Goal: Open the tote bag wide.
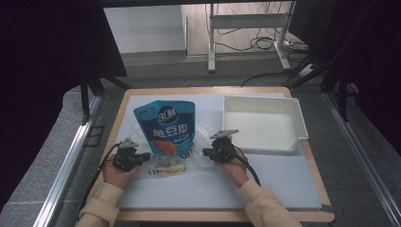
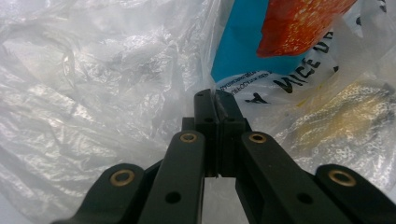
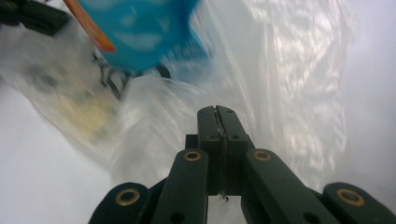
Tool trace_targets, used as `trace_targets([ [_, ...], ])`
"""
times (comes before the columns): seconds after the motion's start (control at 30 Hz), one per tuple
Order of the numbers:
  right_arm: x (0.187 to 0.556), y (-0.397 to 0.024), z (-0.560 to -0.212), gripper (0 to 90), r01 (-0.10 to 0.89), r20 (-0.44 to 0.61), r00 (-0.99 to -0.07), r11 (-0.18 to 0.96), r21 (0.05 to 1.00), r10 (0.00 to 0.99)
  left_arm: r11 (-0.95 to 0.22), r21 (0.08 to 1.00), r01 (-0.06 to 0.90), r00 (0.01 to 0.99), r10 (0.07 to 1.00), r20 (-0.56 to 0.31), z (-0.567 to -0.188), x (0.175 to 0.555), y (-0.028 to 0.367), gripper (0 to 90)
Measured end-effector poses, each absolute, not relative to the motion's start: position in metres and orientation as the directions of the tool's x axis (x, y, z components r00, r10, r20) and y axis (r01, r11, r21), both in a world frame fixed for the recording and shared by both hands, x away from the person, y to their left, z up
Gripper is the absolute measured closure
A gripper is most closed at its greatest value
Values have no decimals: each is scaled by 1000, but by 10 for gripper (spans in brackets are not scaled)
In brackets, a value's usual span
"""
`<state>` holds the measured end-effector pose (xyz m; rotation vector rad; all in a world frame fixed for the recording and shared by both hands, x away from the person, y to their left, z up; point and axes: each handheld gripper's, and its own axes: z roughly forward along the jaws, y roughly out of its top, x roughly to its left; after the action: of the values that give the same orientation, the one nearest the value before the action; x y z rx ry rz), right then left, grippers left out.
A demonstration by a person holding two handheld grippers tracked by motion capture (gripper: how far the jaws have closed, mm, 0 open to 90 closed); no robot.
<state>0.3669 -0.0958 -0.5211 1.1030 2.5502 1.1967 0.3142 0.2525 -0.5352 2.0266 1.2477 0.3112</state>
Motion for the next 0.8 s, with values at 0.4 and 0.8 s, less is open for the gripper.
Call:
trace_targets([
  [0.4,364,-113,-536,887,563,171,-718,419,712,675,-272,684,677,500,852,-156,-537,315,252,897],
  [0.8,366,-114,-533,886,562,197,-720,392,728,666,-263,698,666,503,849,-160,-535,314,252,882],
])
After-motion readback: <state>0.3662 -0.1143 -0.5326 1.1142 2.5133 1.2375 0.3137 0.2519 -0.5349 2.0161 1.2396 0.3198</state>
